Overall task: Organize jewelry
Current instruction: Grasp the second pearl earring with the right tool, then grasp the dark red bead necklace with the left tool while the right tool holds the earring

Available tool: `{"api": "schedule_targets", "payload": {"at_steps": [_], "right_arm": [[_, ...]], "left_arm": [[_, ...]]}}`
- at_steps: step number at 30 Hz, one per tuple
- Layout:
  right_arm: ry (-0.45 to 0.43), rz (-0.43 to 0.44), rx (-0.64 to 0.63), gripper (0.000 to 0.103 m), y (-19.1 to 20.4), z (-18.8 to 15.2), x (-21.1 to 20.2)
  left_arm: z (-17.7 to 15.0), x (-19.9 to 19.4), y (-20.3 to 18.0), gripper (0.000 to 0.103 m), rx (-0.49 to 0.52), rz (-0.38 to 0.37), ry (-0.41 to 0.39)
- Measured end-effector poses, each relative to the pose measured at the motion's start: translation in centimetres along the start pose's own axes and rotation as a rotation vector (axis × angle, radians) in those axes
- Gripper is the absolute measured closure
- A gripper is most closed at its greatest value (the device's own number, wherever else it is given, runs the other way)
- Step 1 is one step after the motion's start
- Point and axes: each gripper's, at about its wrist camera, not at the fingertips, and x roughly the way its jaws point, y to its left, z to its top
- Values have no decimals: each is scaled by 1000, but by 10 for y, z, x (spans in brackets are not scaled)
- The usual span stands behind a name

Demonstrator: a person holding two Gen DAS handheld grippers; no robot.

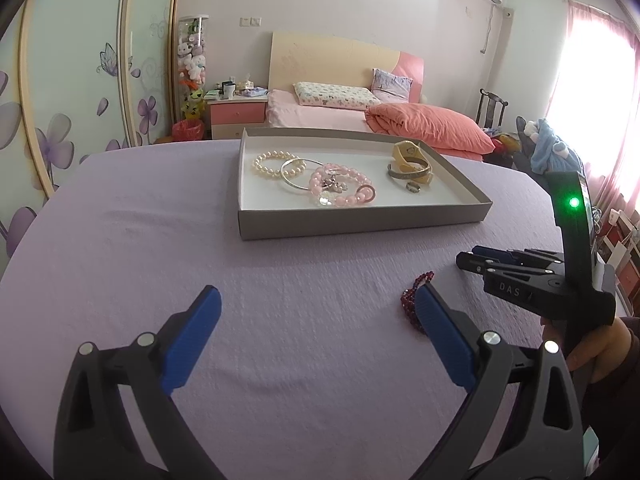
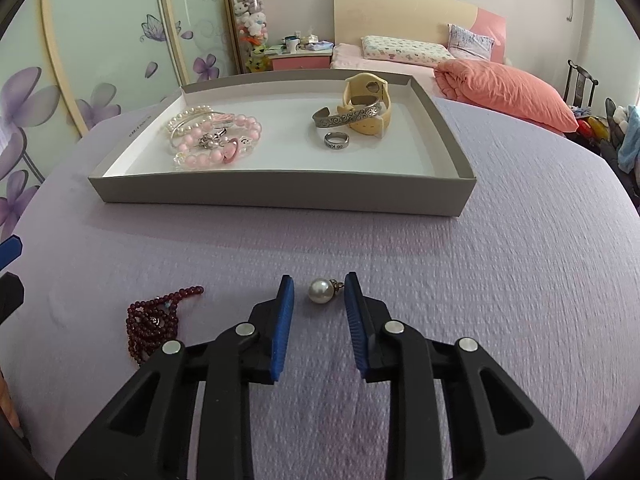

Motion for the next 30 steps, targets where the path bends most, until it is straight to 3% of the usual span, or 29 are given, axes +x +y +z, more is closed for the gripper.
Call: {"api": "schedule_targets", "payload": {"at_steps": [5, 7, 11, 27, 30], "right_arm": [[0, -10, -11, 76, 1, 0, 0], [0, -9, -18, 84, 3, 0, 0], [1, -4, -10, 89, 1, -2, -3], [-29, 44, 113, 89, -39, -12, -26], [-38, 40, 133, 89, -47, -12, -30]], "left_arm": [[-2, 2, -3, 5, 10, -2, 10], [-2, 3, -5, 5, 13, -3, 14], [-4, 5, -9, 5, 23, -7, 25], [-8, 48, -63, 5, 85, -89, 136], [-9, 60, -77, 6, 104, -73, 161]]}}
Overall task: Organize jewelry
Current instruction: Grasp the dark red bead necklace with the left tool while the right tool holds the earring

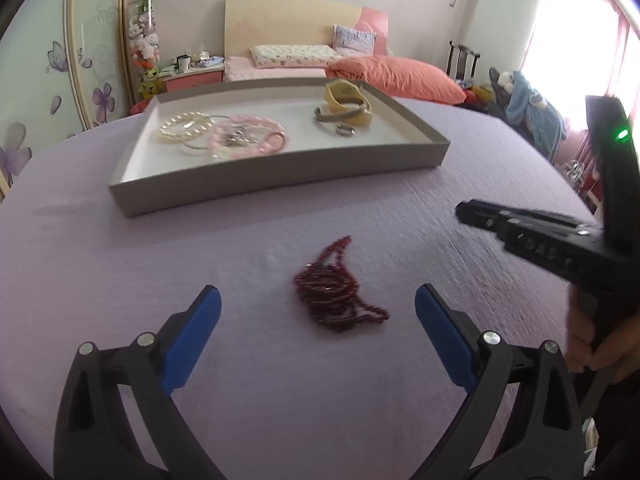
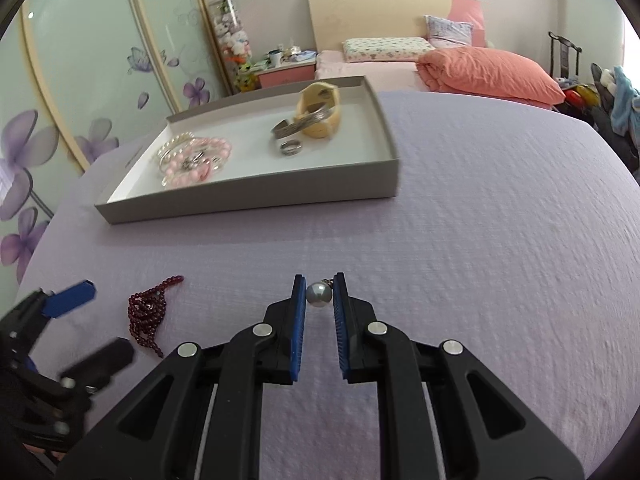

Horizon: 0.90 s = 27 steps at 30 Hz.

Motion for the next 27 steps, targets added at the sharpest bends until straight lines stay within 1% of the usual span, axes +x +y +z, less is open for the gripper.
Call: {"api": "schedule_targets", "payload": {"at_steps": [1, 3, 7, 9, 10, 12, 13, 15, 16, 18, 23, 27], "right_arm": [[-4, -1, 7, 89, -3, 0, -1], [-7, -2, 14, 89, -7, 0, -3], [-12, 2, 23, 89, -9, 1, -3], [-14, 7, 23, 89, -9, 2, -4], [-15, 10, 23, 89, -8, 2, -4], [-17, 16, 22, 89, -8, 1, -5], [-19, 19, 21, 89, -7, 1, -5], [-20, 24, 19, 89, -5, 1, -5], [-21, 25, 18, 89, -4, 1, -6], [-21, 26, 15, 89, -3, 1, -6], [-28, 32, 12, 89, 0, 1, -9], [-34, 37, 9, 89, 1, 1, -11]], "left_arm": [[1, 4, -3, 8, 1, 6, 6], [3, 13, -8, 21, -3, 16, 29], [5, 21, -14, 33, -1, 47, 43], [6, 22, -17, 43, 5, 74, 44], [6, 22, -15, 46, 5, 86, 44], [7, 22, -14, 61, 1, 103, 41], [8, 22, -14, 66, -1, 108, 40], [9, 21, -11, 78, -4, 102, 42], [9, 21, -10, 81, -10, 92, 44], [10, 20, -7, 90, -19, 80, 46], [8, 17, -2, 92, -16, 54, 52], [6, 6, 9, 94, -26, 43, 39]]}}
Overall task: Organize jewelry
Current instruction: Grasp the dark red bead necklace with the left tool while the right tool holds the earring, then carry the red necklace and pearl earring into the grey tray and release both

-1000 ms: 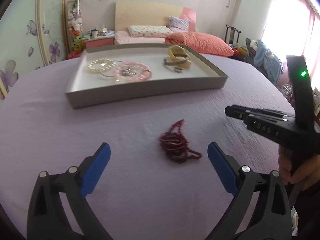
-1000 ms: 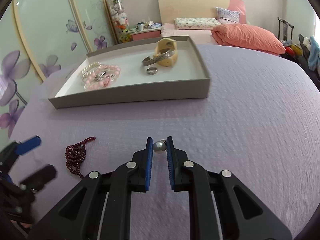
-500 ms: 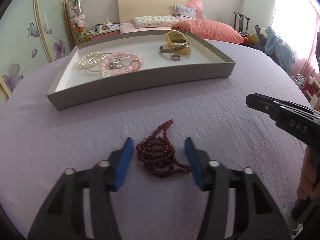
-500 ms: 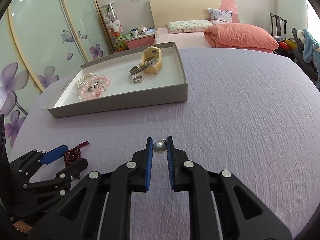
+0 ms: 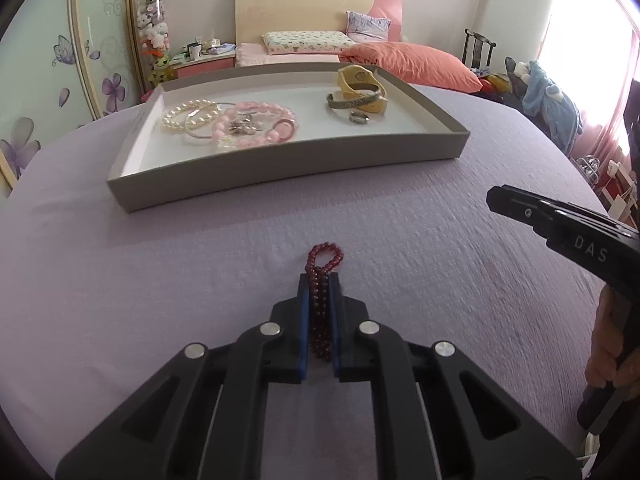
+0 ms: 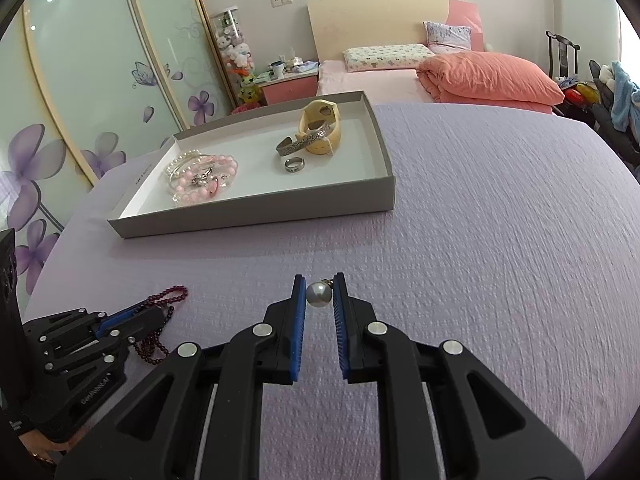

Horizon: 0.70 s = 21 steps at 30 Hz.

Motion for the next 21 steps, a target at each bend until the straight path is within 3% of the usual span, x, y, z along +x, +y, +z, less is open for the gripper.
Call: {"api": "schedule_targets", "payload": {"at_steps": [12, 21], "right_arm": [[-30, 36, -29, 89, 17, 8, -7], [-60, 52, -56, 89, 31, 19, -12]], "left_arm": [[12, -47, 40, 94, -53, 36, -116], [30, -80, 50, 95, -67, 50, -207]]}}
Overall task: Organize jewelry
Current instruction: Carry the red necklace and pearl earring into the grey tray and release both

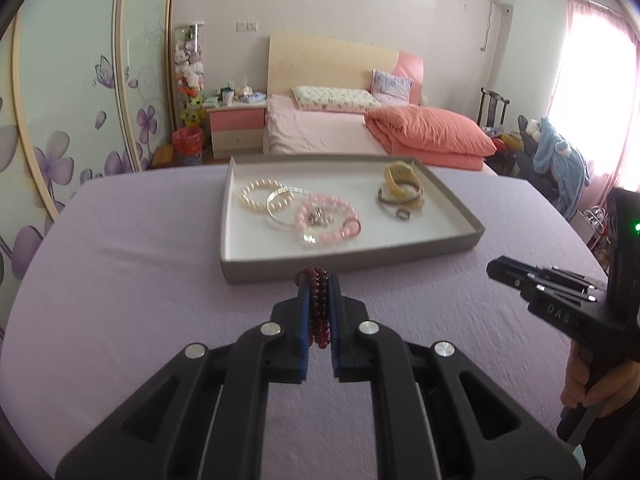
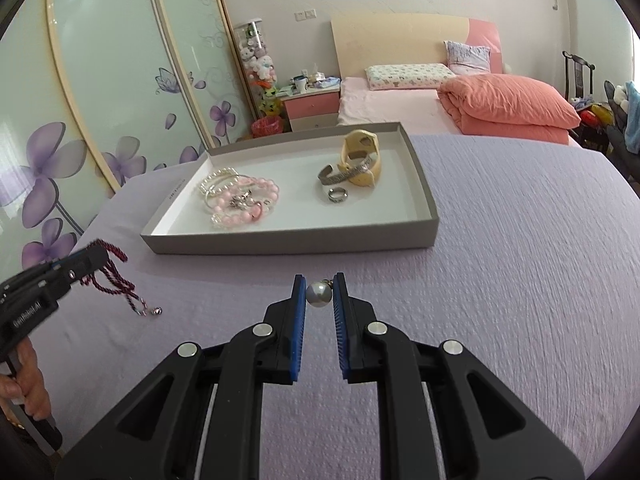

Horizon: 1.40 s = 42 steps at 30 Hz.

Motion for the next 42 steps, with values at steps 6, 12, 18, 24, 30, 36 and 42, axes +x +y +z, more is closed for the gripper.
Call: {"api": "schedule_targets", "payload": {"at_steps": [6, 12, 18, 24, 30, 36, 42], "right_arm": [[-23, 10, -18, 89, 9, 9, -3], [-55, 20, -28, 89, 14, 25, -6], [-82, 15, -40, 89, 15, 39, -5], [-94, 5, -43, 89, 14, 48, 1], [-143, -16, -32, 89, 7, 75, 8], [-166, -33, -31, 89, 3, 95, 29], [-136, -40, -36, 89, -3, 93, 54]], "left_arm": [[15, -11, 2, 95, -5, 9, -39], [34, -17, 2, 95, 3, 17, -74], [50, -17, 2, 94, 0, 25, -97], [58, -9, -1, 95, 4, 26, -96], [82, 8, -2, 94, 1, 24, -110], [110, 45, 2, 94, -27, 19, -104], [110, 90, 8, 94, -49, 8, -42]]}}
